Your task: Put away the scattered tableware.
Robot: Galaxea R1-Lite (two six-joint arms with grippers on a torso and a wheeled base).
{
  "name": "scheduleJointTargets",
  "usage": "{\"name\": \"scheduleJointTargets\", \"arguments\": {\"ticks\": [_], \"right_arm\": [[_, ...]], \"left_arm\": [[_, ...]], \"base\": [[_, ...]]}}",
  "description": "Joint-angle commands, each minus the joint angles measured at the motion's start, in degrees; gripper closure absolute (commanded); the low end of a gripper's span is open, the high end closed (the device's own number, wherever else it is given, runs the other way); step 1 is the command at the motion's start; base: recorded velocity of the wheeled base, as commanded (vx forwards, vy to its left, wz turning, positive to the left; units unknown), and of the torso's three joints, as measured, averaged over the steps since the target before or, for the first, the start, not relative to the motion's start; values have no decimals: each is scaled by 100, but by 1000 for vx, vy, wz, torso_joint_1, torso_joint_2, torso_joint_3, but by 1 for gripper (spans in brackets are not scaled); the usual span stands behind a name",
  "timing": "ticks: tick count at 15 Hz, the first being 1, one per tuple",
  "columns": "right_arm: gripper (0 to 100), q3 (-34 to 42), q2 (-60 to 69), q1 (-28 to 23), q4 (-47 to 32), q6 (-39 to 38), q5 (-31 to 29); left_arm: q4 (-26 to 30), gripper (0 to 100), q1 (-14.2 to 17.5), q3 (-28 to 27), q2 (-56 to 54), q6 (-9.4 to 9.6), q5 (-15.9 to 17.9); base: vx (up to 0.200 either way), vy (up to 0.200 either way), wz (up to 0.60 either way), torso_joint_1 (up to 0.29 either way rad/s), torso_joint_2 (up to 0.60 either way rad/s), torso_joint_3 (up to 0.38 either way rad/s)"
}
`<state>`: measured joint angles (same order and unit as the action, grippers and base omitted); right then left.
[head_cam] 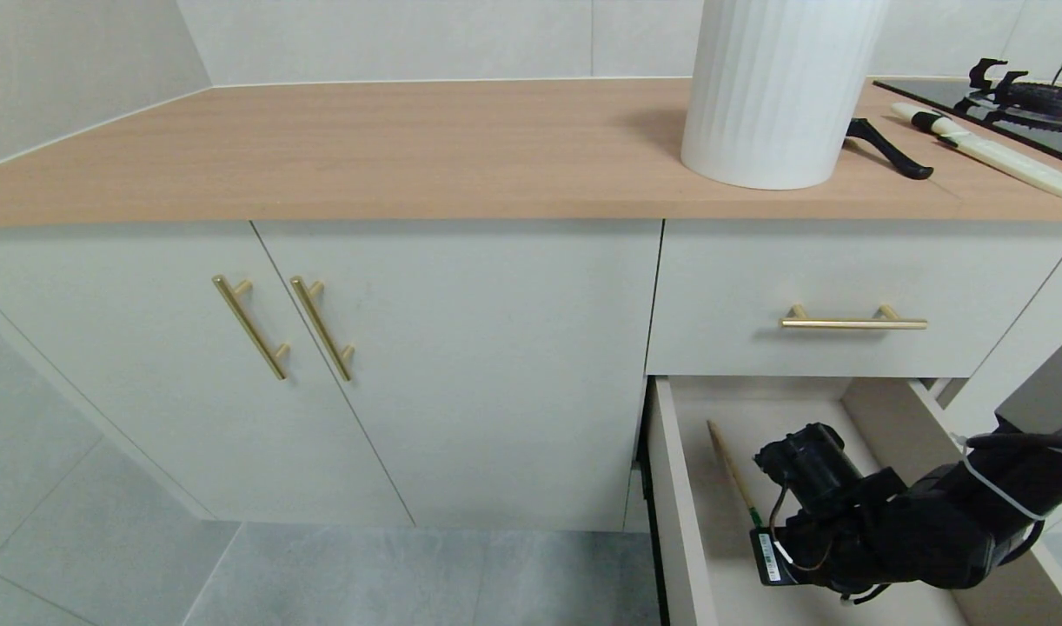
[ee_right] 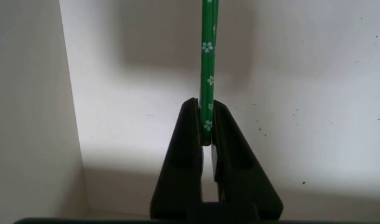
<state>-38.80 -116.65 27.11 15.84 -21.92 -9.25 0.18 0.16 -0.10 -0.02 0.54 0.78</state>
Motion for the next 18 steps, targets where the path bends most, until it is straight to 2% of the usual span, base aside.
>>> {"name": "scheduleJointTargets", "arguments": {"ticks": [1,5,8,11,15,17,18], "right_arm": [[0,-5,64,5,-2,-5,2],[0,4,275,5,-10,3,-6],[0,-13,1022,5,-116,-243,125],[0,-128,2103,5,-1030,-243,539],[0,-699,3368,-39,-2445,-58,530],[0,-743,3860,-241,-2594,74,547],[0,-725,4159,-400,-2603,408,521]], "left_arm": [[-1,0,2,1,2,-1,1],[-1,0,2,1,2,-1,1],[-1,0,2,1,2,-1,1],[-1,0,2,1,2,-1,1],[-1,0,2,1,2,-1,1],[-1,0,2,1,2,-1,1],[-1,0,2,1,2,-1,1]], "base": [[0,0,0,0,0,0],[0,0,0,0,0,0],[0,0,0,0,0,0],[0,0,0,0,0,0],[0,0,0,0,0,0],[0,0,0,0,0,0],[0,0,0,0,0,0]]}}
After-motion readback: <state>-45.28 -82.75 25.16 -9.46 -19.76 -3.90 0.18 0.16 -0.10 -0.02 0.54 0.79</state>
